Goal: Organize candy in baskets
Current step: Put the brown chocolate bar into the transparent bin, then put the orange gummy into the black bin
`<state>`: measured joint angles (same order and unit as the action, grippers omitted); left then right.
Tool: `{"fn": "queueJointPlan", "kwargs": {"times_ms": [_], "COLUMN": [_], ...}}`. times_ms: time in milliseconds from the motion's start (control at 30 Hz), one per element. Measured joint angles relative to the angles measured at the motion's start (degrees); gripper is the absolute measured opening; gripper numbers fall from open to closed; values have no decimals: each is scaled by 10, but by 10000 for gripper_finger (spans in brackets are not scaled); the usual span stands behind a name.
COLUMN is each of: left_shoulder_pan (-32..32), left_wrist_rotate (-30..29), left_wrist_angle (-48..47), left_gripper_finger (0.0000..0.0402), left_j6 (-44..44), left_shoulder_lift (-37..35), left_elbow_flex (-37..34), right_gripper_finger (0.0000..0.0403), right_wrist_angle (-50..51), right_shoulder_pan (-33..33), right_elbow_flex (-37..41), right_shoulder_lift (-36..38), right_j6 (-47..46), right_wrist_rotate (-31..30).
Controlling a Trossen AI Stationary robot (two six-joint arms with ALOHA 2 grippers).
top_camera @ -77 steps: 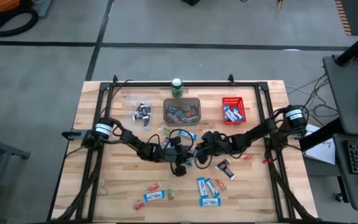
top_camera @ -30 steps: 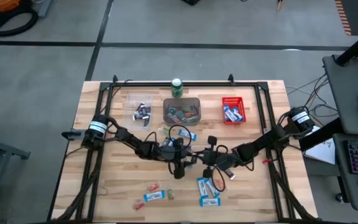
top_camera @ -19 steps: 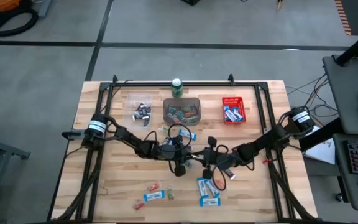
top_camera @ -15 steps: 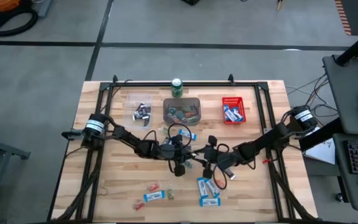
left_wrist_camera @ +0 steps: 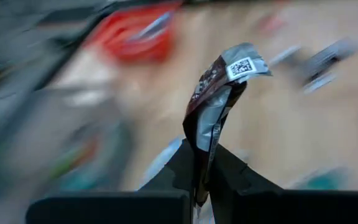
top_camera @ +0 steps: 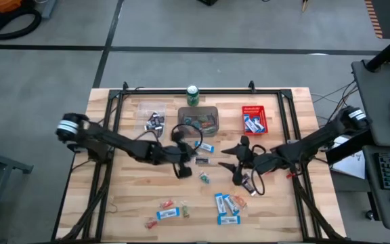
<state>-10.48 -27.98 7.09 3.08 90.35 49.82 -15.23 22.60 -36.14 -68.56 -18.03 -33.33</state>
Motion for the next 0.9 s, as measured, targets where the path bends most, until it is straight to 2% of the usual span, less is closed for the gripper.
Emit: {"fn": "queueJointPlan", "kwargs": {"times_ms": [100, 167, 233, 300, 367, 467, 667, 900], "left_shoulder_pan": [29, 66, 119, 179, 239, 300, 326, 316], "left_wrist_rotate": [-117, -169, -168, -125, -61, 25, 33, 25], "left_wrist_angle": [-183, -319, -425, -492, -515, -510, -513, -515], "left_gripper_finger": [2, 2, 2, 2, 2, 11, 62, 116], "left_j6": [33, 90, 154, 225, 265, 269, 233, 223], "left_shoulder_lift": [-58, -92, -118, -136, -146, -146, -128, -125], "left_elbow_flex": [0, -1, -3, -6, -12, -21, -23, -19], "right_gripper_finger": [223, 221, 221, 221, 221, 221, 221, 221], "right_wrist_angle": [0, 0, 1, 3, 0, 0, 6, 82], "right_shoulder_pan": [0, 0, 0, 0, 0, 0, 0, 0], "right_elbow_flex": [0, 0, 0, 0, 0, 0, 0, 0], "right_shoulder_lift": [6, 4, 1, -1, -2, -2, -2, -2], "right_j6": [0, 0, 0, 0, 0, -1, -37, -188], "right_wrist_rotate": [2, 3, 3, 3, 3, 3, 7, 15]}}
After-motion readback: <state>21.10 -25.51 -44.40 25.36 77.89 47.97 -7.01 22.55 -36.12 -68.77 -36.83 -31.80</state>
